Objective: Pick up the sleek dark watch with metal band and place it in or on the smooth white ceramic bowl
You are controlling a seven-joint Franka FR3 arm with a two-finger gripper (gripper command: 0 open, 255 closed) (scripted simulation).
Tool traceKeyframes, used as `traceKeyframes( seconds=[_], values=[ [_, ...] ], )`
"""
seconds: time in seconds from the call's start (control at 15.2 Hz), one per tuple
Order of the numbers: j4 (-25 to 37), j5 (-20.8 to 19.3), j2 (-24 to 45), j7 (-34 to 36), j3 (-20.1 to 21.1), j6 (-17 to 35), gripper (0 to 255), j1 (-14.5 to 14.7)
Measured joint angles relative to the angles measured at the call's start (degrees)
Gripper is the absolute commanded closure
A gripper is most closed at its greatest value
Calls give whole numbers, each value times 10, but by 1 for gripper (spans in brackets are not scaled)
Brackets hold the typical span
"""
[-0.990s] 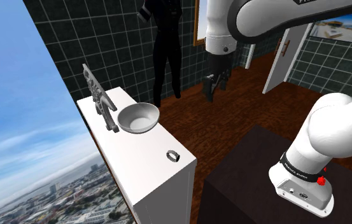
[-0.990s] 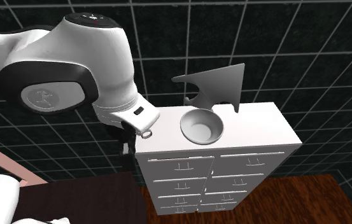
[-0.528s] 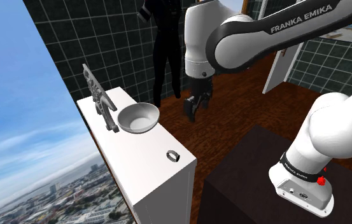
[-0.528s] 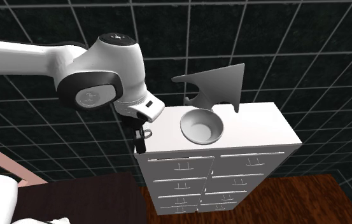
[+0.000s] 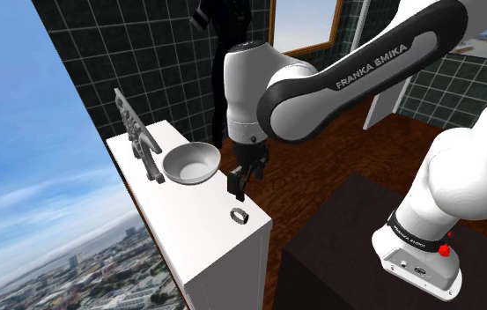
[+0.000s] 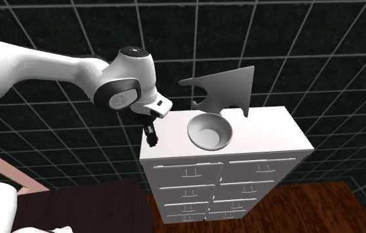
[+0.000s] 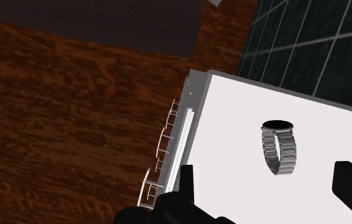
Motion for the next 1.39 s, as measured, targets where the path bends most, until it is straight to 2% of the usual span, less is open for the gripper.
traceKeyframes(
  seconds=[0.2, 0.4, 0.73, 1.12, 1.19, 1.39],
  values=[
    [22, -16, 56, 28, 24, 36, 0, 8],
    [22, -27, 83, 38, 30, 62, 0, 8],
    [11, -44, 114, 51, 33, 101, 0, 9],
    [7, -45, 117, 52, 34, 108, 0, 9],
    [7, -45, 117, 52, 34, 108, 255, 9],
    [7, -45, 117, 52, 34, 108, 255, 9]
  ],
)
